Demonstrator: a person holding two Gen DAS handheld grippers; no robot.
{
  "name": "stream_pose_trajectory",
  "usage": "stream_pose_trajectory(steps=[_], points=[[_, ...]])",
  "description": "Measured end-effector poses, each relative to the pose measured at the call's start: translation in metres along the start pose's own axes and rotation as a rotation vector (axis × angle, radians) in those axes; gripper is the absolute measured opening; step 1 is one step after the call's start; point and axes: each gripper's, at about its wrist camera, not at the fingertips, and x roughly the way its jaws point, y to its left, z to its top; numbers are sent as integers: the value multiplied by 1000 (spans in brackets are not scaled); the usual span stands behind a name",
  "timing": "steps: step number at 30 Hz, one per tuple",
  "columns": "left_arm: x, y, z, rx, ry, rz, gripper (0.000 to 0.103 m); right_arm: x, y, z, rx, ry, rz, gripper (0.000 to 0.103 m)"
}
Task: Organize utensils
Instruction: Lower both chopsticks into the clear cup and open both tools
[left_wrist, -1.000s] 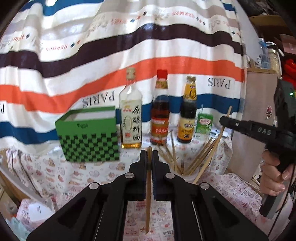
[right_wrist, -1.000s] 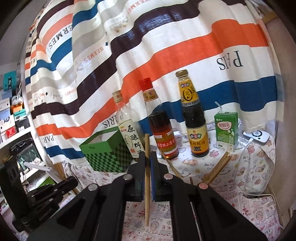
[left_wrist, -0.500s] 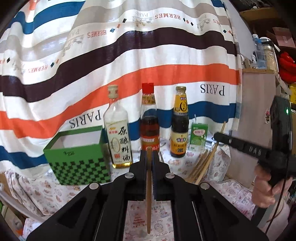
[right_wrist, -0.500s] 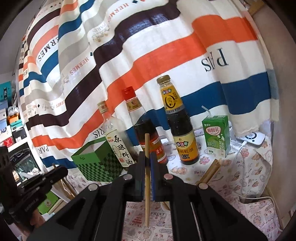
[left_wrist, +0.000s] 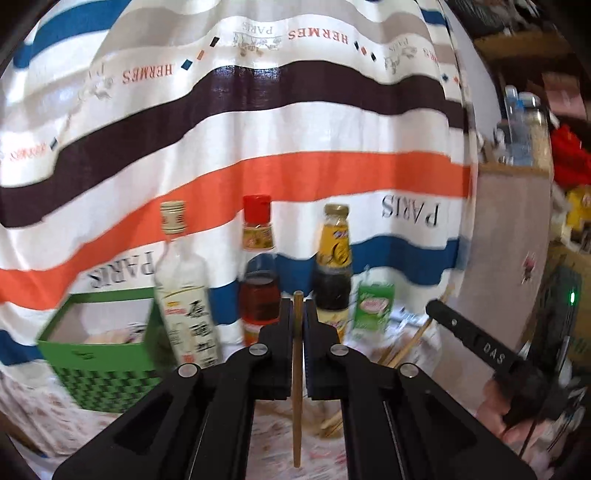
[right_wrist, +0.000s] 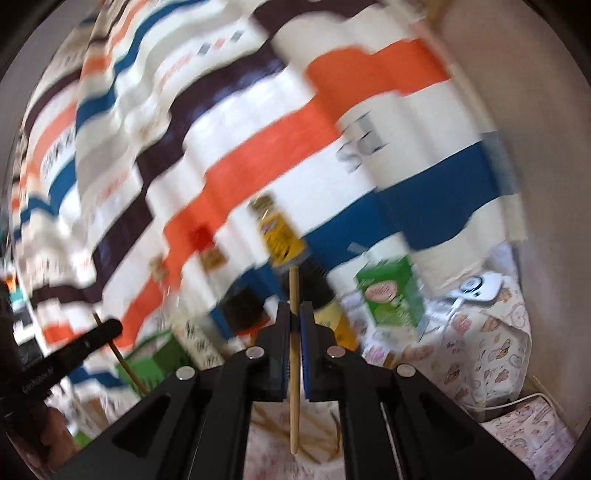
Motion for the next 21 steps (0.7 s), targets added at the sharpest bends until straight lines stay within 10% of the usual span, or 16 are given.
stream_pose_trajectory(steps=[10, 21], points=[[45, 12, -29, -195, -113, -4, 4, 43, -7, -8, -111, 236, -155, 4], [91, 13, -81, -151, 37, 34, 4, 73, -14, -32, -78, 437, -122, 5]])
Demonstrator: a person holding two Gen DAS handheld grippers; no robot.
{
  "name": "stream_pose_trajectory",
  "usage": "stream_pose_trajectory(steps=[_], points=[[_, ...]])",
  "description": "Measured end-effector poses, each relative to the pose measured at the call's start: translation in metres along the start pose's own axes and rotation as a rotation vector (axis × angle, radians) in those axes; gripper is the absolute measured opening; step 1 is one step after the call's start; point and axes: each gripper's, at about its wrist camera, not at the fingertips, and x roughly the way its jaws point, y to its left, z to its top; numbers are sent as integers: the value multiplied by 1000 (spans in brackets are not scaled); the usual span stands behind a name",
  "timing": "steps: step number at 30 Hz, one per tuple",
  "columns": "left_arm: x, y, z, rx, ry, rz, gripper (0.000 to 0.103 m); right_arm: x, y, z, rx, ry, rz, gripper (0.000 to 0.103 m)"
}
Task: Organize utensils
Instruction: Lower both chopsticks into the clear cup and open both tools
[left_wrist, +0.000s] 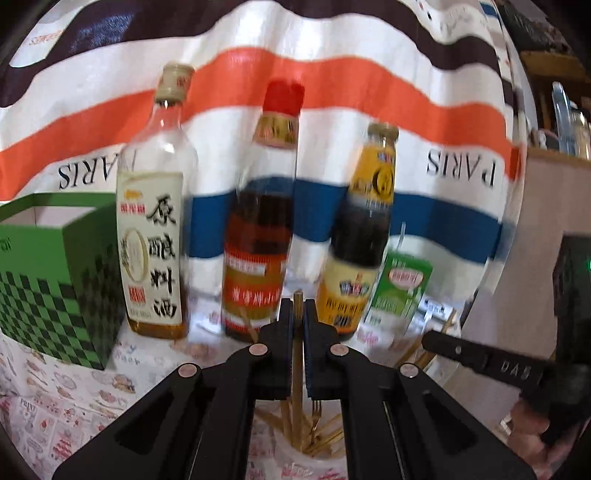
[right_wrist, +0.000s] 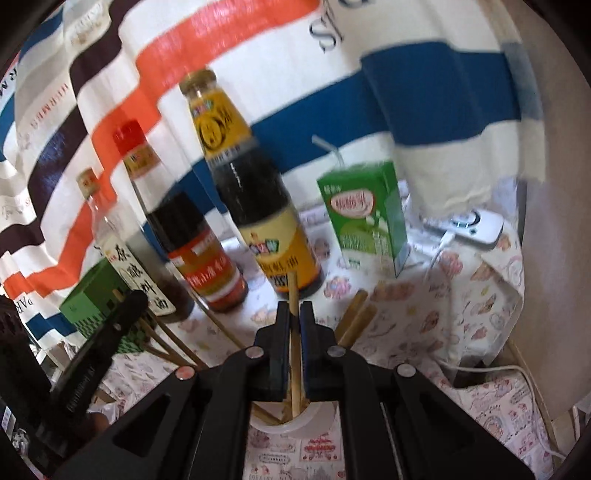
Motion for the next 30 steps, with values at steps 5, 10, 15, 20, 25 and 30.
stream_pose_trajectory(steps=[5, 10, 15, 20, 25, 30], points=[[-1, -7, -20, 57, 14, 2, 4, 4, 3, -2, -15, 20, 0, 5], [-7, -9, -24, 83, 8, 10, 5, 13, 5, -3, -38, 81, -50, 5], [-19, -5, -27, 87, 8, 22, 6, 18, 5, -6, -42, 141, -102, 16], [-37, 3, -33, 69, -5, 28, 13, 18, 9, -9, -37, 168, -117, 34], [-53, 13, -37, 51, -13, 42, 26, 21, 11, -15, -5, 210, -122, 46], [-79, 29, -39, 46, -49, 95, 50, 20, 13, -17, 23, 213, -90, 63]])
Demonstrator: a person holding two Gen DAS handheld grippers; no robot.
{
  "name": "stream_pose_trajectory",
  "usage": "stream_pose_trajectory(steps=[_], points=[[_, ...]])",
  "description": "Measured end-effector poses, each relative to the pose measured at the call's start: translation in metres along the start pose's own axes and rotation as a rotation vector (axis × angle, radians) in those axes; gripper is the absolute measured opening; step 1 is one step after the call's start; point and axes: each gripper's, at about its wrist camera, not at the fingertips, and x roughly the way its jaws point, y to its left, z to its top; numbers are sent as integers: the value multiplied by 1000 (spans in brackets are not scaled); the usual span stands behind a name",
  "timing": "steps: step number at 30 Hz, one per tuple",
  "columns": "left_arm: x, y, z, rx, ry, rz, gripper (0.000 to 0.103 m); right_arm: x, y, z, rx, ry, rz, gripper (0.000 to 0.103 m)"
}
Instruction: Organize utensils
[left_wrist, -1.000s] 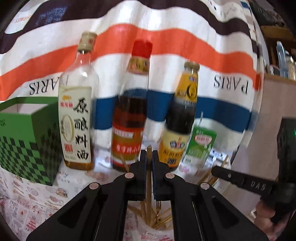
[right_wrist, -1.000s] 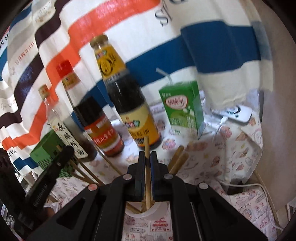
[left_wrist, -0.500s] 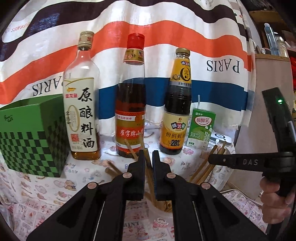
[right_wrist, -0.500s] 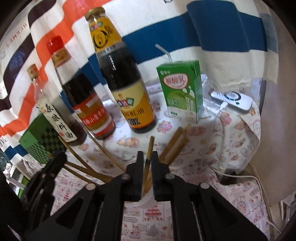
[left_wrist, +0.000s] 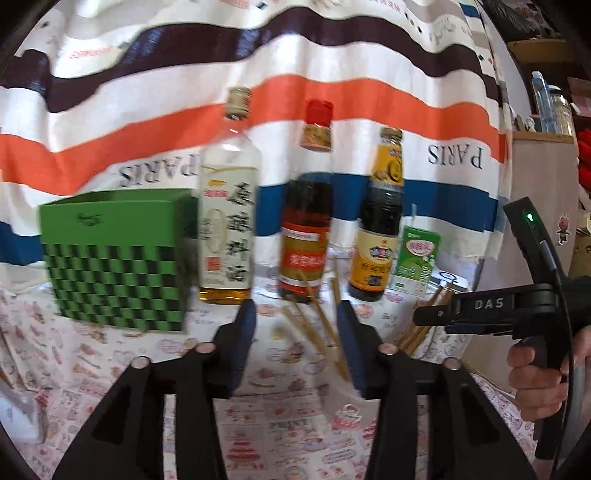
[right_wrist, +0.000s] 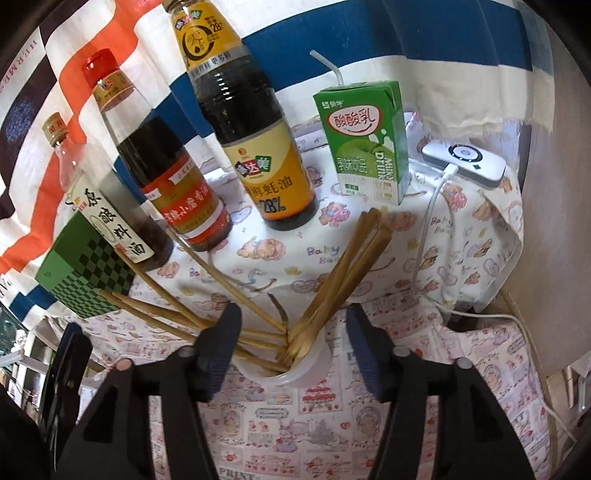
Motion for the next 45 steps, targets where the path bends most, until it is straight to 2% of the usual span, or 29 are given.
stream_pose_trajectory(steps=[1, 4, 6, 8, 12, 14, 17, 19, 20, 28, 32, 35, 39, 45], points=[[-5, 5, -1, -3, -7, 25, 55, 0, 1, -1, 3, 3, 0, 63], [-16, 22, -4, -5, 1, 61, 57, -3, 13, -4, -32, -3, 6, 63], [-26, 33, -7, -5, 4, 87, 64, -10, 19, -5, -62, -22, 18, 66], [-37, 43, -12, -6, 1, 100, 76, -21, 24, -9, -88, -72, 33, 73], [-59, 58, -20, 1, -18, 120, 86, -39, 31, -19, -113, -159, 48, 85], [-70, 64, -26, 6, -31, 122, 95, -44, 31, -26, -95, -190, 55, 85], [-79, 68, -35, 11, -46, 151, 102, -51, 29, -38, -89, -231, 79, 87], [-82, 71, -42, 20, -41, 172, 102, -58, 27, -48, -97, -269, 115, 95], [-83, 73, -46, 23, -35, 170, 102, -61, 26, -52, -95, -287, 129, 102], [-87, 78, -74, 18, -2, 154, 102, -76, 26, -96, -179, -410, 141, 103], [-85, 77, -90, 51, 9, 190, 102, -75, 28, -124, -244, -500, 113, 103], [-85, 81, -100, 41, 18, 187, 102, -65, 30, -135, -283, -499, 95, 103], [-82, 88, -111, 21, 26, 201, 102, -56, 25, -148, -263, -539, 60, 103], [-82, 95, -114, -8, 31, 200, 102, -37, 26, -156, -322, -509, 1, 103]])
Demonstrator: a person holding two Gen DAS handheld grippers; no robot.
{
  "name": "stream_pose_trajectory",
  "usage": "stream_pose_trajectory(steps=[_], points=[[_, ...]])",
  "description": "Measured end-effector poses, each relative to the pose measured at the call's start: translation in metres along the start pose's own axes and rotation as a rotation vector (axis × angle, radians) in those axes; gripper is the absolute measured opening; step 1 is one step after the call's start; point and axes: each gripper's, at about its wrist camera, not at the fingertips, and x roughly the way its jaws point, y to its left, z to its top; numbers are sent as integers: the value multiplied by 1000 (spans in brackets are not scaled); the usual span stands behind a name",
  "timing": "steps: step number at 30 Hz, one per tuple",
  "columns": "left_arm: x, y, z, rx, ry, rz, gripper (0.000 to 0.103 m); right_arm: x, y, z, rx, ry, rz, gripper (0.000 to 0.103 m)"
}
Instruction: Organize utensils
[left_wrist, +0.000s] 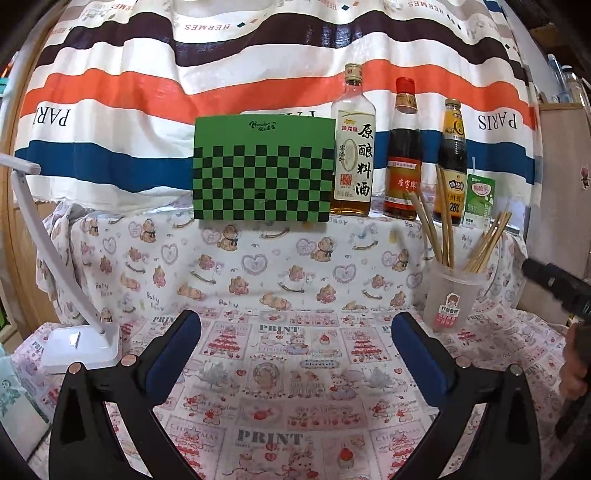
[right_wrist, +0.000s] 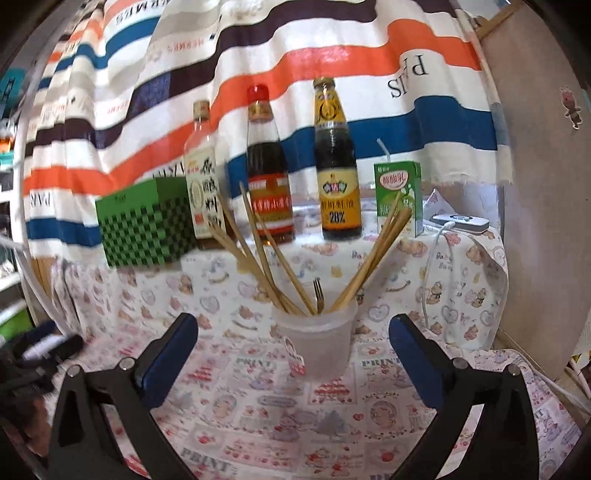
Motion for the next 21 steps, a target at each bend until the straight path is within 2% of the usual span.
stream_pose_trajectory(steps=[5, 10, 15, 21], points=[[-1, -10, -1, 51, 3, 12, 102, 0, 10, -8, -56, -16, -24, 103], [0, -7, 0, 34, 6, 24, 102, -2, 18, -14, -91, -25, -27, 103], [-1, -10, -1, 48, 4, 9, 102, 0, 18, -14, -79, -8, -26, 103], [-1, -9, -1, 44, 2, 33, 102, 10, 19, -17, -81, 49, -28, 103]])
